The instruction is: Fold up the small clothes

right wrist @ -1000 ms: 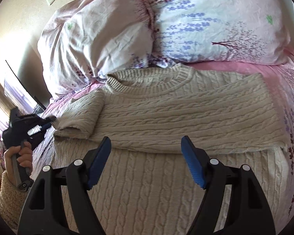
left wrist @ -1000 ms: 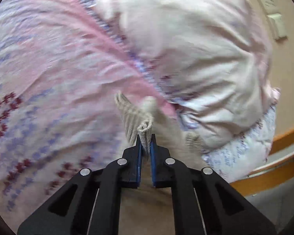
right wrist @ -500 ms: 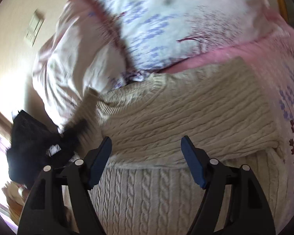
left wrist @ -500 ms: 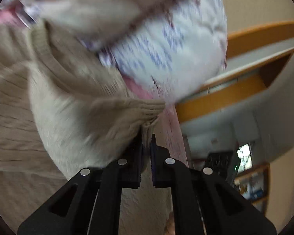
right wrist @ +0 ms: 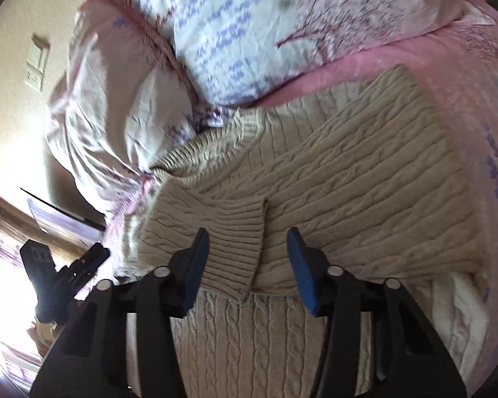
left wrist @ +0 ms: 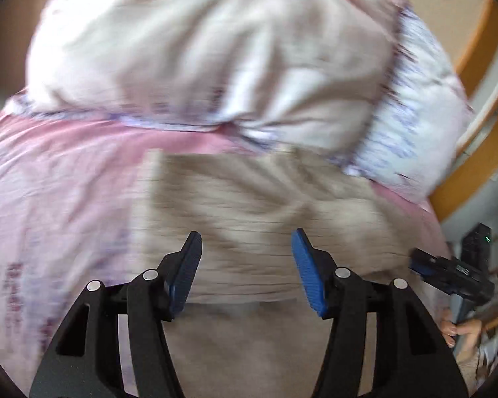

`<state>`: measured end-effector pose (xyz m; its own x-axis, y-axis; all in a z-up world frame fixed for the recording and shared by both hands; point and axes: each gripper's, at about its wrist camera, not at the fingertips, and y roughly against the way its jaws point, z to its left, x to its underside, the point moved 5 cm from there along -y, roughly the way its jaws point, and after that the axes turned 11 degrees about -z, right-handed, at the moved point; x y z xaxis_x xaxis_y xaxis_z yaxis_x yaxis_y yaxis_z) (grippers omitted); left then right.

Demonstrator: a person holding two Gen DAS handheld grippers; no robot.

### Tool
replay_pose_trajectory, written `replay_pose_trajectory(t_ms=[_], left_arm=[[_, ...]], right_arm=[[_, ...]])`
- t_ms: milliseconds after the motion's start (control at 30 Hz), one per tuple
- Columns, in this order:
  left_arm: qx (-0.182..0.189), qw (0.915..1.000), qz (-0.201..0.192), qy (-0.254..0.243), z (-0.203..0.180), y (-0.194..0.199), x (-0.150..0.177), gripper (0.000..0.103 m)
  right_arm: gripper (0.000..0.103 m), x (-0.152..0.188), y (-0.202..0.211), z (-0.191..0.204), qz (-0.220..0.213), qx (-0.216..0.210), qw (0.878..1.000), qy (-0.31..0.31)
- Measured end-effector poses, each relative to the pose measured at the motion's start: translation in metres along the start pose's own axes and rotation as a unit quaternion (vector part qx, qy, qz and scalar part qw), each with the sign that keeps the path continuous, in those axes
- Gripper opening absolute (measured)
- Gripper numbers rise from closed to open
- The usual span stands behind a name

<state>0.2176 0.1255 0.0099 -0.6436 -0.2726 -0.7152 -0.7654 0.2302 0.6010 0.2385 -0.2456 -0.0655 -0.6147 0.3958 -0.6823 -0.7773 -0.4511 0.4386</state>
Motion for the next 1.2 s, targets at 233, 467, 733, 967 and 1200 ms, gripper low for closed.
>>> replay_pose_trajectory(t_ms=[233, 467, 733, 967, 1200], left_arm=[[-0.054, 0.9971, 0.037, 0.04, 0.061, -0.005, 0.014, 0.057], [-0.038, 0.9971, 0.051, 0.043, 0.052, -0.014, 0.022, 0.057], [-0.036, 0.9975, 0.049, 0.036, 0.049, -0.016, 0.024, 0.057], [-0.038, 0.9978, 0.048, 0.028, 0.047, -0.02, 0.025, 0.057], [-0.035, 0.9984, 0.042, 0.014, 0.046, -0.02, 0.026, 0.057]], right_arm=[[0.018, 0.013, -0.016, 0.021, 0.019, 0.015, 0.998, 0.055], [0.004, -0.021, 0.034, 0.044, -0.136, 0.075, 0.979, 0.13], [0.011, -0.013, 0.002, 0.002, -0.074, 0.146, 0.98, 0.114], [0.015, -0.007, -0.008, -0.008, -0.052, 0.13, 0.986, 0.094], [0.012, -0.002, -0.003, -0.009, -0.053, 0.148, 0.983, 0.091]])
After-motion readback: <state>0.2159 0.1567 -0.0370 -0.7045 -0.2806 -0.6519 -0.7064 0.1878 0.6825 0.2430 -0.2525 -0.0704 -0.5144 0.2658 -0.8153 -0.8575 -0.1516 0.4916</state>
